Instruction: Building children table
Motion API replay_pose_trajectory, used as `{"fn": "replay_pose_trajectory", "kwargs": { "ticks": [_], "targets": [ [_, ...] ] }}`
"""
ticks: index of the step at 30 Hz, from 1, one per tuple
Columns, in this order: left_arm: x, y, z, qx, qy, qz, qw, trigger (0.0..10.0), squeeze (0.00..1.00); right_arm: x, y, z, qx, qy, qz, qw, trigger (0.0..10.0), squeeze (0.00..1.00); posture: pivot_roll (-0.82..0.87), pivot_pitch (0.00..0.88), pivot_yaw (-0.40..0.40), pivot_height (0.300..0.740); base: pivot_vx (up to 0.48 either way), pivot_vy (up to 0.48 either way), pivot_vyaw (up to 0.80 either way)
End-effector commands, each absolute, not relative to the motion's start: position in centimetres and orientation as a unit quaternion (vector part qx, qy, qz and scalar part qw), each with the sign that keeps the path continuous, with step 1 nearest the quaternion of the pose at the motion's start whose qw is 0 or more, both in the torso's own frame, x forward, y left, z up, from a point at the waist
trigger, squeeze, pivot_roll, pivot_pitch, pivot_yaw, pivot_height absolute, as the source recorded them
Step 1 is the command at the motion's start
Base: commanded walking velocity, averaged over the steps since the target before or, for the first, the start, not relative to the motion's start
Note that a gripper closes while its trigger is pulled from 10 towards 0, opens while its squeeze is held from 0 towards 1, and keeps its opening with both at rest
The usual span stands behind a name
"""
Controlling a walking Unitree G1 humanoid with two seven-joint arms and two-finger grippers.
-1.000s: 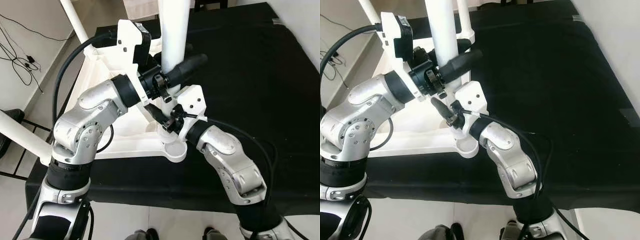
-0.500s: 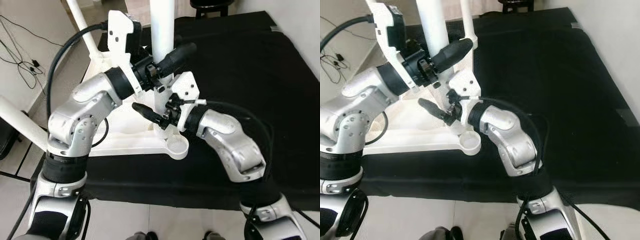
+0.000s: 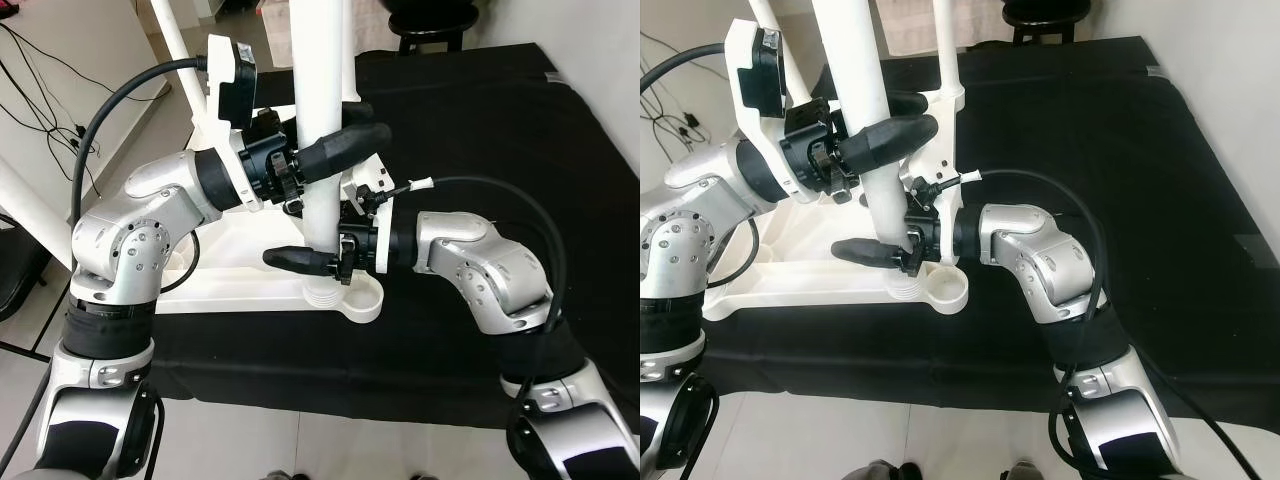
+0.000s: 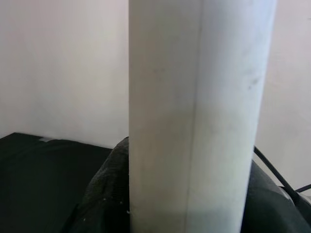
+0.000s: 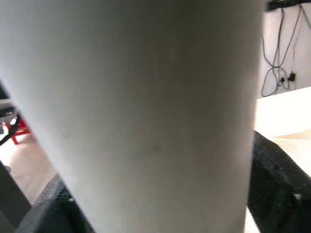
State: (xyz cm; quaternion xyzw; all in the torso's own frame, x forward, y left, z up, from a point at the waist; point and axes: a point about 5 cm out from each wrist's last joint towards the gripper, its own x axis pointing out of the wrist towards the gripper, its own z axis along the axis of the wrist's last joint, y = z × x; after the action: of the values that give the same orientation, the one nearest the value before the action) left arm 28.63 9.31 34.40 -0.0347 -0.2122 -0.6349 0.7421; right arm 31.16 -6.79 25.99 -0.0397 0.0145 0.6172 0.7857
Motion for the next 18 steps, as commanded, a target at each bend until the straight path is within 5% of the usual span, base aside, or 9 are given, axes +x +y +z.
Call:
{"fn": "replay_pose_trajectory", "kwargs": {
  "ticks": [1,17,18],
  "targets": [
    [26.5,6.4,34.9,-0.038,-0.22,-0.72,0.657,0.0,0.0,29.9,-3.5,26.1,-0.035,0.013,0.668,0.743,0.0,0.0,-0.07,0.111,0.107,0.74,0.0,0.0,0.0],
    [27.5,6.4,35.7,-0.047,-0.233,-0.715,0.657,0.0,0.0,30.5,-4.3,25.9,-0.03,0.014,0.651,0.758,0.0,0.0,-0.11,0.126,0.102,0.74,0.0,0.0,0.0],
    [27.9,6.6,35.8,-0.055,-0.233,-0.697,0.676,7.8,0.84,30.7,-4.4,26.1,-0.029,0.009,0.645,0.764,0.0,0.0,-0.11,0.125,0.102,0.74,0.0,0.0,0.0]
  ]
}}
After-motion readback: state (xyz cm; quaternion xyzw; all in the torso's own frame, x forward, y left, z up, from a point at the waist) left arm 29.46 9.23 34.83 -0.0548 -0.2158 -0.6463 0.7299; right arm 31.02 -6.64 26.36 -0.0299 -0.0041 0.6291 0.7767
